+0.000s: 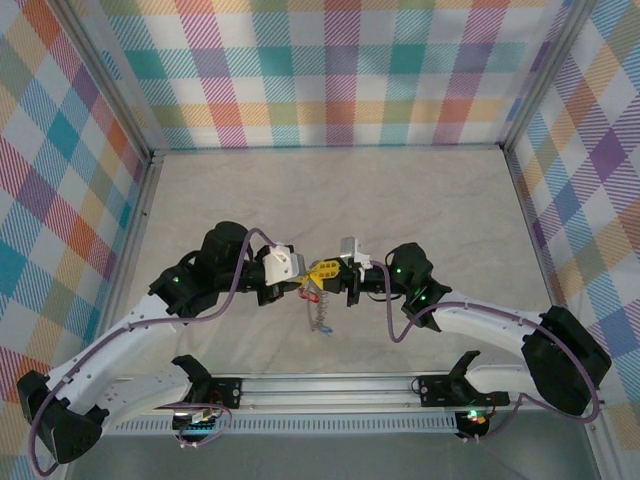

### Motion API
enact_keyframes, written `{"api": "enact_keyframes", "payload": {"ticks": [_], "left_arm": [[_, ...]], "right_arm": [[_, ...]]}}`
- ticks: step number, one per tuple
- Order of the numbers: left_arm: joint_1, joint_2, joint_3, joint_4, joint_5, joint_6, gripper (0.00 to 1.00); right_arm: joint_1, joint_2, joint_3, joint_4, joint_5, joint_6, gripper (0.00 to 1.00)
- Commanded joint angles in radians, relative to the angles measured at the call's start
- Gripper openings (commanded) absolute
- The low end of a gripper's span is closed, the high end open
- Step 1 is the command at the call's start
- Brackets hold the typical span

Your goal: Put the keys on the keyring

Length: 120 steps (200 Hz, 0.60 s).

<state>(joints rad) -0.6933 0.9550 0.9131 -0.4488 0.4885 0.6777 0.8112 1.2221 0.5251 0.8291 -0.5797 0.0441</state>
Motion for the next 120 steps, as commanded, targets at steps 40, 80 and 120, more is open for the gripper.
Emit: {"api": "enact_keyframes", "payload": {"ticks": [40, 80, 120], "left_arm": [[0.0, 0.071, 0.136, -0.158, 0.025, 0.103, 0.0], [0.0, 0.133, 0.221, -0.295, 0.018, 0.167, 0.0], [-0.002, 0.185, 0.302, -0.427, 0.017, 0.249, 0.0]], "right_arm": [[0.008, -0.037, 0.031, -0.105, -0.023, -0.125, 0.11], [0.008, -0.078, 0.098, -0.381, -0.04, -0.306, 0.24], [0.008, -0.079, 0.176, -0.58, -0.064, -0.414, 0.24]]}}
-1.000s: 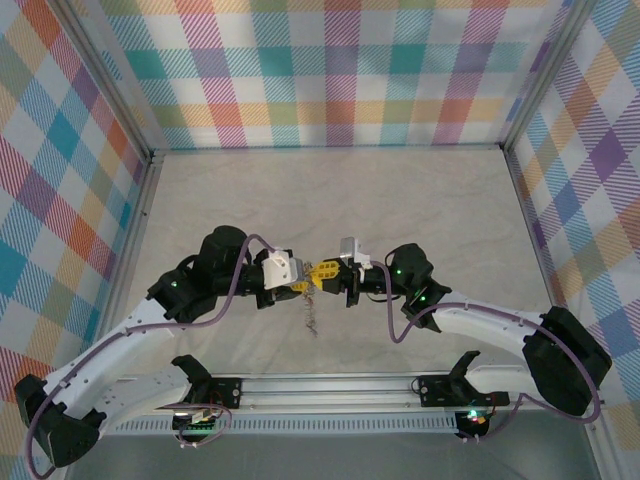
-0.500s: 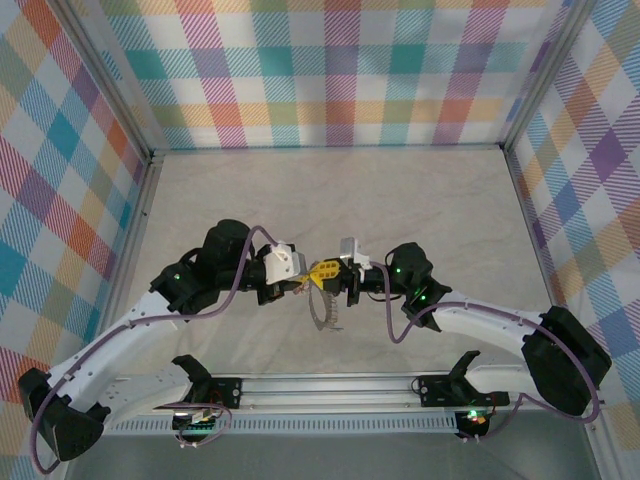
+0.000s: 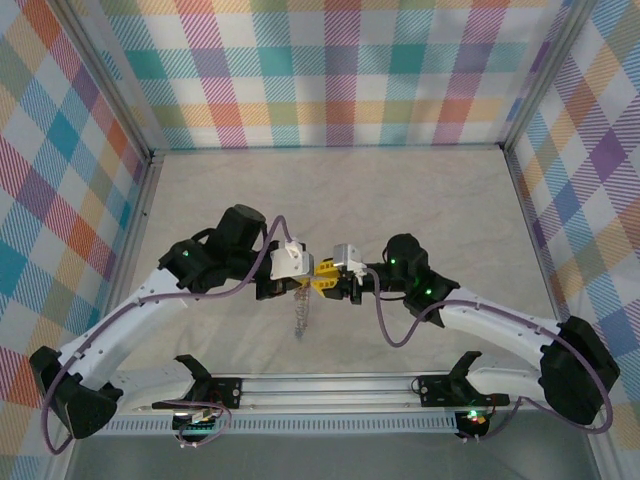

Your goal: Put the keys on the keyring

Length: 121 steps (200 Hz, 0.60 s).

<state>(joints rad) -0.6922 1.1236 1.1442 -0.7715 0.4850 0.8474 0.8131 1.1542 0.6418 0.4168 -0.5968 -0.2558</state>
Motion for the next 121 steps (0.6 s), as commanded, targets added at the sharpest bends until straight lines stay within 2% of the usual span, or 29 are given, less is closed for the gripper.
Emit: {"api": "enact_keyframes", "payload": {"ticks": [1, 47, 73, 85, 93, 109, 121], "left_arm": [[-0.002, 0.018, 0.072, -0.107, 0.021, 0.082, 0.0], [-0.012, 0.067, 0.148, -0.216, -0.01, 0.131, 0.0], [-0.013, 0.08, 0.158, -0.225, 0.014, 0.121, 0.0], [-0.011, 0.073, 0.147, -0.203, 0.033, 0.103, 0.0], [-0.006, 0.06, 0.125, -0.168, 0.047, 0.08, 0.05], [0.007, 0.019, 0.06, -0.057, 0.062, 0.006, 0.23], [0.016, -0.014, 0.005, 0.024, 0.073, -0.039, 0.26]], "right_arm": [[0.006, -0.008, 0.062, -0.169, -0.047, -0.115, 0.24], [0.006, 0.038, 0.106, -0.205, -0.047, -0.112, 0.19], [0.008, 0.064, 0.101, -0.141, -0.067, -0.067, 0.0], [0.009, 0.065, 0.088, -0.087, -0.07, -0.04, 0.0], [0.009, 0.061, 0.064, -0.018, -0.065, -0.011, 0.0], [0.008, 0.046, -0.001, 0.167, -0.03, 0.069, 0.0], [0.008, 0.039, -0.02, 0.239, -0.021, 0.103, 0.0]]}}
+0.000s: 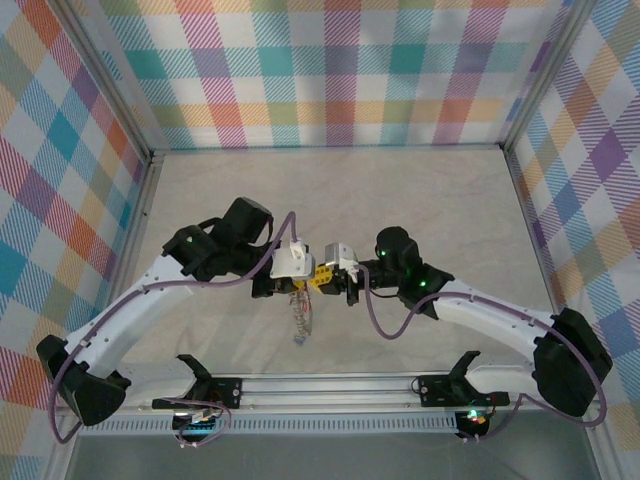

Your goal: Put the keys on the keyring

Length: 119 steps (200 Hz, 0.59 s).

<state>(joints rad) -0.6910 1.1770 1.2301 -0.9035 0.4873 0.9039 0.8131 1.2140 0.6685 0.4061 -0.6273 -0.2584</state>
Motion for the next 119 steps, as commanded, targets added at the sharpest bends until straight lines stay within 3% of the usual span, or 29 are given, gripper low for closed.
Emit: {"api": "enact_keyframes", "payload": {"ticks": [1, 33, 75, 92, 119], "left_arm": [[0.015, -0.069, -0.085, 0.163, 0.072, -0.099, 0.26], [0.016, -0.077, -0.129, 0.249, 0.069, -0.154, 0.22], [0.017, -0.053, -0.122, 0.291, 0.04, -0.18, 0.0], [0.015, -0.047, -0.093, 0.254, 0.014, -0.153, 0.0], [-0.002, 0.002, 0.008, 0.084, -0.039, -0.051, 0.0]], "right_arm": [[0.008, -0.021, -0.047, 0.255, 0.009, 0.108, 0.0], [0.007, -0.026, -0.109, 0.436, 0.042, 0.232, 0.0], [0.008, -0.019, -0.137, 0.507, 0.041, 0.279, 0.0], [0.007, -0.051, -0.121, 0.357, 0.039, 0.178, 0.14], [0.008, -0.126, 0.001, -0.161, 0.066, -0.127, 0.25]]}}
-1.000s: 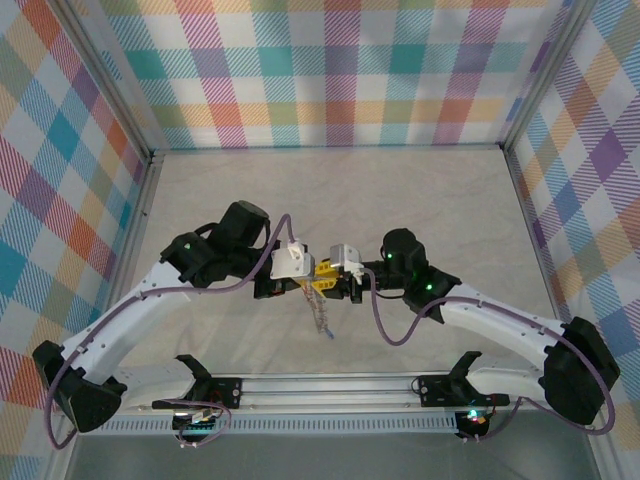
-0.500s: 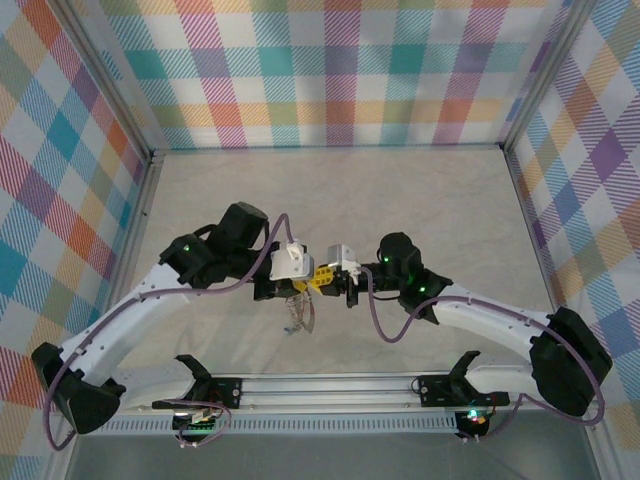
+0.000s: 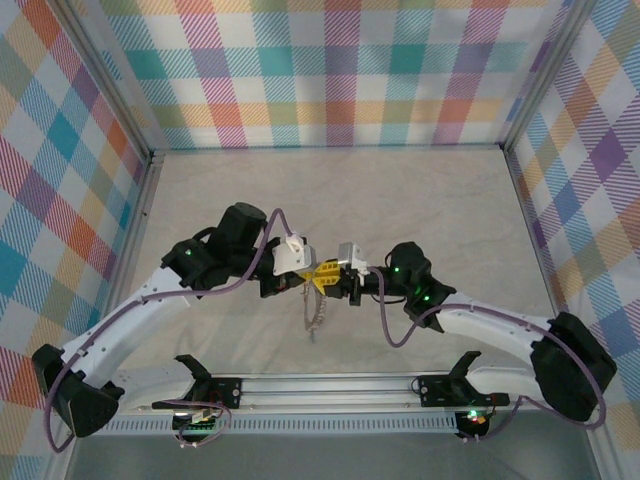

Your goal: Put the keys on the keyring

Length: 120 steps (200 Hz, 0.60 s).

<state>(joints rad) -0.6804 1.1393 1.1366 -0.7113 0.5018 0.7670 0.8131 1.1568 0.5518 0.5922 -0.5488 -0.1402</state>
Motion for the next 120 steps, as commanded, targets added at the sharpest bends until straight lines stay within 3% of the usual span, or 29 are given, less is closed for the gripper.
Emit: {"api": "enact_keyframes", "payload": {"ticks": [1, 24, 94, 120], "left_arm": [[-0.013, 0.042, 0.106, -0.116, -0.055, 0.089, 0.0], [-0.036, 0.093, 0.179, -0.238, -0.097, 0.155, 0.0], [-0.074, 0.182, 0.285, -0.335, -0.163, 0.201, 0.0], [-0.075, 0.184, 0.293, -0.332, -0.155, 0.205, 0.0]], "right_arm": [[0.008, -0.07, 0.123, -0.358, -0.013, -0.251, 0.25], [0.008, -0.066, 0.2, -0.538, -0.036, -0.319, 0.26], [0.015, -0.001, 0.2, -0.411, -0.019, -0.221, 0.26], [0.016, 0.002, 0.198, -0.396, -0.011, -0.202, 0.21]]}}
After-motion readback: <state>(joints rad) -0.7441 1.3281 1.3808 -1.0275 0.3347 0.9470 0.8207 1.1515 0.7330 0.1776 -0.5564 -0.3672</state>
